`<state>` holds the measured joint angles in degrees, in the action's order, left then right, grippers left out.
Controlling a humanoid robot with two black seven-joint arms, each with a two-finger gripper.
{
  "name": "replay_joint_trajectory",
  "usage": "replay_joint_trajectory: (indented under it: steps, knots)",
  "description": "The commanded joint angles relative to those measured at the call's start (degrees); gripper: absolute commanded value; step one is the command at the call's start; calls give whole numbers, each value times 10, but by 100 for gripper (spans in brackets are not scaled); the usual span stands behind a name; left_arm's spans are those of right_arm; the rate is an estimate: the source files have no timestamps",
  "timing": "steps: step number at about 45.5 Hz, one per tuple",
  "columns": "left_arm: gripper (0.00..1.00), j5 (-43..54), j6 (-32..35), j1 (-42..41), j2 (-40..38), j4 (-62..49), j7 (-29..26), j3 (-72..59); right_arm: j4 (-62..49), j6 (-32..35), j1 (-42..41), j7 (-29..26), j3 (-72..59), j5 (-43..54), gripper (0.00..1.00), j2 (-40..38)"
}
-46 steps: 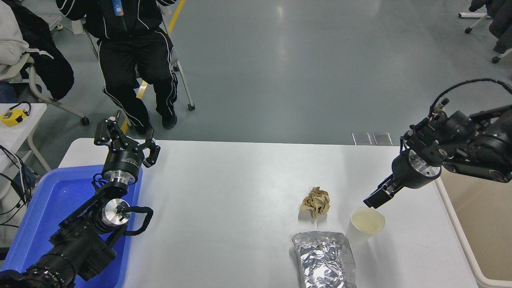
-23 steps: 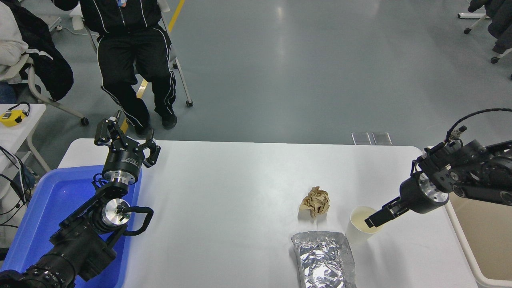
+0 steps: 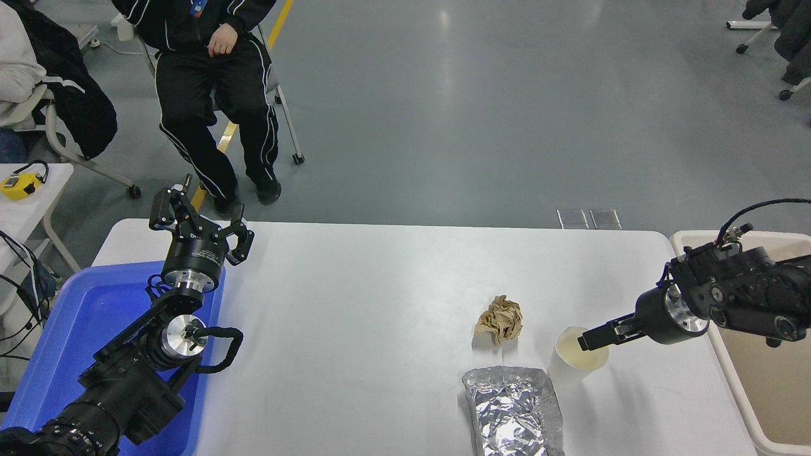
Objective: Dispose of the paper cup in the dustbin
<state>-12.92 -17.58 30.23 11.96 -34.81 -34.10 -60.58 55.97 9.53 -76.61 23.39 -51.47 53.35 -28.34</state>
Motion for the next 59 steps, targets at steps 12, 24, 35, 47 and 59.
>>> replay_joint_trajectory:
  steps: [12, 24, 35, 47, 59]
  knots:
    - [100, 0, 0, 0, 0, 0, 0, 0, -31, -50, 44, -2, -9, -3, 40, 30]
    - [100, 0, 0, 0, 0, 0, 0, 0, -48, -52, 43, -2, -25, 1, 0, 29]
    - [100, 0, 0, 0, 0, 0, 0, 0, -48, -52, 39, -1, -22, -1, 0, 27]
    - [100, 0, 0, 0, 0, 0, 0, 0, -45, -46, -21, 3, 64, -10, 0, -3]
    - [100, 0, 0, 0, 0, 0, 0, 0, -137, -3, -41, 3, 223, -102, 0, -61]
